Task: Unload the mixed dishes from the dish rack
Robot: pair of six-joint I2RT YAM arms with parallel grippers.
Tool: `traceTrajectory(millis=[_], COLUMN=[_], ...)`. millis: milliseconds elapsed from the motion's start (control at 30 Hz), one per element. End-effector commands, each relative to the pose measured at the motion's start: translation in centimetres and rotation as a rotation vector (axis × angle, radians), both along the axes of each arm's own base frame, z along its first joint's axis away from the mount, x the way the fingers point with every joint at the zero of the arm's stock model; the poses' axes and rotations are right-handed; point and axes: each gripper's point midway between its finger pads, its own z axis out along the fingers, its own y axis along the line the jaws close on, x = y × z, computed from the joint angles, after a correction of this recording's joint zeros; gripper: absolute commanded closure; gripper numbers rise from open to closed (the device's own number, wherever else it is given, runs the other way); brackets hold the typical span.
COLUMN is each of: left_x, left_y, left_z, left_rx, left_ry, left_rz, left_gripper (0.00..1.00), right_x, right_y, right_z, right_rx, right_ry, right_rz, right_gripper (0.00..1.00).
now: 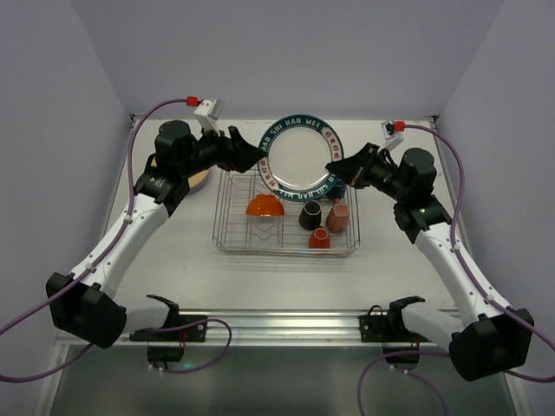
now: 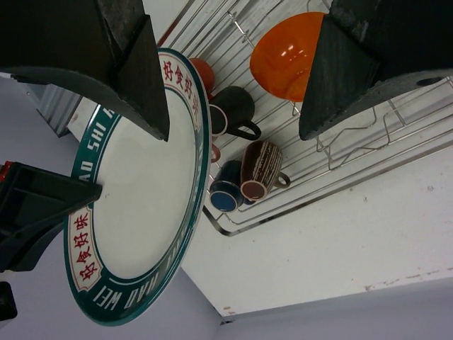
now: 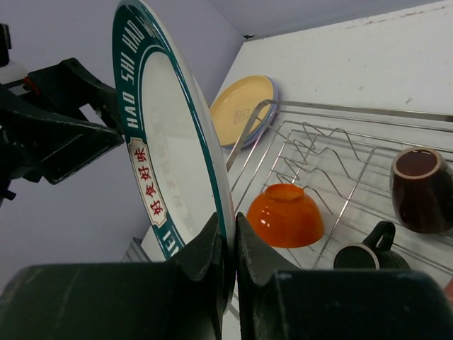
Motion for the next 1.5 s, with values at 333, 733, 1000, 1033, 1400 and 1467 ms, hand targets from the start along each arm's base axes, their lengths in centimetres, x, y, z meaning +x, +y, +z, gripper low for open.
traceTrajectory(millis=[333, 733, 1000, 1033, 1400, 1467], left_x=[1.2, 0.6, 1.5, 1.6, 6.0, 6.8], left_y=[-1.6, -3.3, -1.4, -1.0, 9.5, 13.6], left_z=[-0.5, -0.4, 0.8, 0.9, 0.4, 0.9], left_rx=[0.157, 0.097, -0.025, -0.035, -0.132, -0.192], left_ry=[0.006, -0.02, 0.026, 0.031, 0.128, 0.127], left_rz=[0.045, -0.008, 0.186, 0.208, 0.652, 0.731], left_gripper=[0.87, 1.0, 1.0, 1.0, 1.0, 1.0], right_x=[-1.6, -1.4, -1.3, -1.2, -1.1, -1.1], right_y=[2.1, 2.5, 2.7, 2.7, 0.5, -0.4], right_z=[3.8, 2.3, 1.7, 1.5, 2.0, 1.6], right_rx=[0.125, 0.14, 0.177, 0.177, 0.072, 0.042], right_ry=[-0.126, -0.11, -0.088, -0.084, -0.119, -0.124], right_rz=[0.168, 0.193, 0.201, 0.199, 0.056, 0.006], right_gripper=[1.0, 0.9, 0.51, 0.46, 0.01, 0.01])
